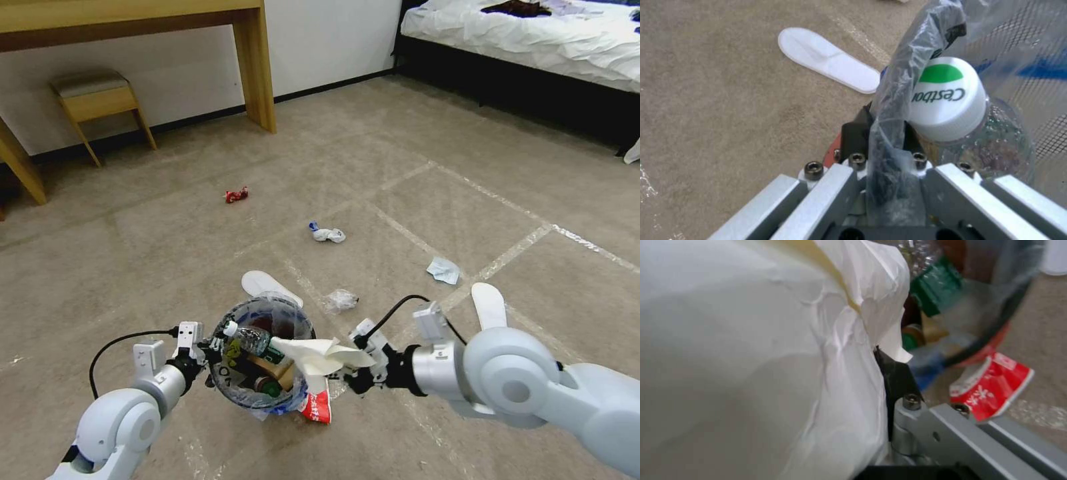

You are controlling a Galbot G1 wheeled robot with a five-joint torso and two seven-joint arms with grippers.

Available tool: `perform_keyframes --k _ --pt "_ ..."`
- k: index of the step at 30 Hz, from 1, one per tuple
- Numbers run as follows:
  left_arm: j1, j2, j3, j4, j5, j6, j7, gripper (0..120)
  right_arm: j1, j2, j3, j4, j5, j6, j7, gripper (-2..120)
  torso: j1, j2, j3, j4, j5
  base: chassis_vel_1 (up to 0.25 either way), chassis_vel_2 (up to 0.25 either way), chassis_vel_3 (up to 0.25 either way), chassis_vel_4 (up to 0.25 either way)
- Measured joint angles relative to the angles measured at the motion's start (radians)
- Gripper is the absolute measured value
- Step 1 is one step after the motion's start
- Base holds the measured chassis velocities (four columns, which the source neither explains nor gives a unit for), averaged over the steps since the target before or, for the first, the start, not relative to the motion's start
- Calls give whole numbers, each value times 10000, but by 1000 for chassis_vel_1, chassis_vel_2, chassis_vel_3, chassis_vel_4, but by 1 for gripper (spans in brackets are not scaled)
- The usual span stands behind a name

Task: Pick up the trash bin and place the garbage on the floor into it.

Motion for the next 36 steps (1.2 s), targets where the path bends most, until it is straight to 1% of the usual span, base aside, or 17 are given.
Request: perform_keyframes --k 1,2,4,5,7,8,10,13,20,24,25,26,28,36 --pt "-13 -5 21 -13 61 17 -2 1 342 252 -357 -126 92 -1 95 0 0 0 0 -1 0 0 0 0 0" --pt "-13 -5 21 -13 61 17 -2 1 342 252 -357 -126 92 -1 95 0 0 0 0 -1 0 0 0 0 0" --pt "-54 -5 24 -7 212 24 -5 1 936 653 -819 -288 306 2 240 0 0 0 0 -1 1 0 0 0 0" --pt "-54 -5 24 -7 212 24 -5 1 936 653 -819 -288 306 2 240 0 0 0 0 -1 1 0 0 0 0" --pt "-71 -5 30 56 348 25 11 1 1556 1014 -1234 -431 488 10 348 0 0 0 0 1 0 0 0 0 0" --pt "-71 -5 30 56 348 25 11 1 1556 1014 -1234 -431 488 10 348 0 0 0 0 1 0 0 0 0 0" --pt "-70 -33 31 81 446 26 46 1 1944 1266 -1506 -591 574 19 395 0 0 0 0 2 0 0 0 0 0" --pt "-46 -63 15 117 669 10 141 1 2119 1365 -1667 -735 600 19 401 0 0 0 0 -1 0 0 0 0 0" --pt "-18 -65 3 117 779 -8 215 1 2229 1414 -1770 -999 589 -9 380 0 0 0 -1 -4 1 0 0 0 0" --pt "-74 -54 13 61 701 -8 217 1 2543 1664 -2031 -1338 588 -22 373 0 1 0 0 -2 1 0 0 0 0" --pt "-82 -49 14 0 641 -6 216 1 2730 1824 -2316 -1512 587 -23 372 0 1 1 -1 -2 1 0 0 0 0" --pt "-82 -49 14 0 641 -6 216 1 2730 1824 -2316 -1512 587 -23 372 0 1 1 -1 -2 1 0 0 0 0" --pt "-67 -45 11 -117 566 6 208 1 2873 2076 -2702 -1781 510 -23 386 0 1 0 0 -1 1 0 0 0 0" --pt "40 -12 -111 -241 448 12 199 1 3018 2578 -3158 -2327 418 5 558 0 1 0 0 1 2 0 0 0 0"
